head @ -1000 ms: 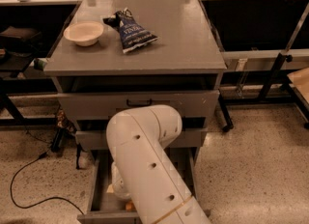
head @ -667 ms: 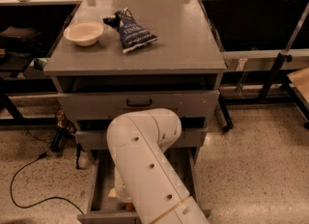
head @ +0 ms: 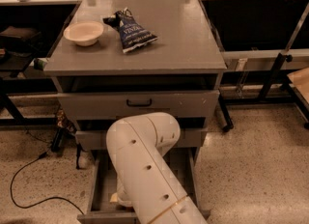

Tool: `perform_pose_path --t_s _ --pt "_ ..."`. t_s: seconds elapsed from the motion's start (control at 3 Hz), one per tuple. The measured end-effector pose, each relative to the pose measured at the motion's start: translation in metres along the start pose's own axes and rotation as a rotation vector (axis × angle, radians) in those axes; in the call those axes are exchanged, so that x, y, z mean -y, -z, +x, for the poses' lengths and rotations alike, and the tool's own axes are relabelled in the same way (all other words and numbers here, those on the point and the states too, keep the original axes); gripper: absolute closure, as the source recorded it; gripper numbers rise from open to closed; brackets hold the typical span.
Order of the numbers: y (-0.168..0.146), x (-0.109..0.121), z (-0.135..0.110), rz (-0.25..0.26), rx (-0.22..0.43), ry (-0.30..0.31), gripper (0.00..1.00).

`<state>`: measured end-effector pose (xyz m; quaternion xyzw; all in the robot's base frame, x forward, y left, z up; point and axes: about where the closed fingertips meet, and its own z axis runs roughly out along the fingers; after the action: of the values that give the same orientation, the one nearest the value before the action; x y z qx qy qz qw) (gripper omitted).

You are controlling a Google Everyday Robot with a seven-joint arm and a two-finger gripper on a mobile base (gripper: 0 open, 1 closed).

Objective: Pick orange from bottom drawer and place on counter

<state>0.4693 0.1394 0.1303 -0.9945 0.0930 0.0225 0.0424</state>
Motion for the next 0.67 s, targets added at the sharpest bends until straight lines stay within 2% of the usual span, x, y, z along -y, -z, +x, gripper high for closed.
perform_pose_path --t_s 0.33,0.67 --pt "0.0002 0.0017 0.0032 0.000 0.000 0.000 0.18" --pt "-0.0009 -0.0015 0.0059 -0.008 0.004 0.003 0.42"
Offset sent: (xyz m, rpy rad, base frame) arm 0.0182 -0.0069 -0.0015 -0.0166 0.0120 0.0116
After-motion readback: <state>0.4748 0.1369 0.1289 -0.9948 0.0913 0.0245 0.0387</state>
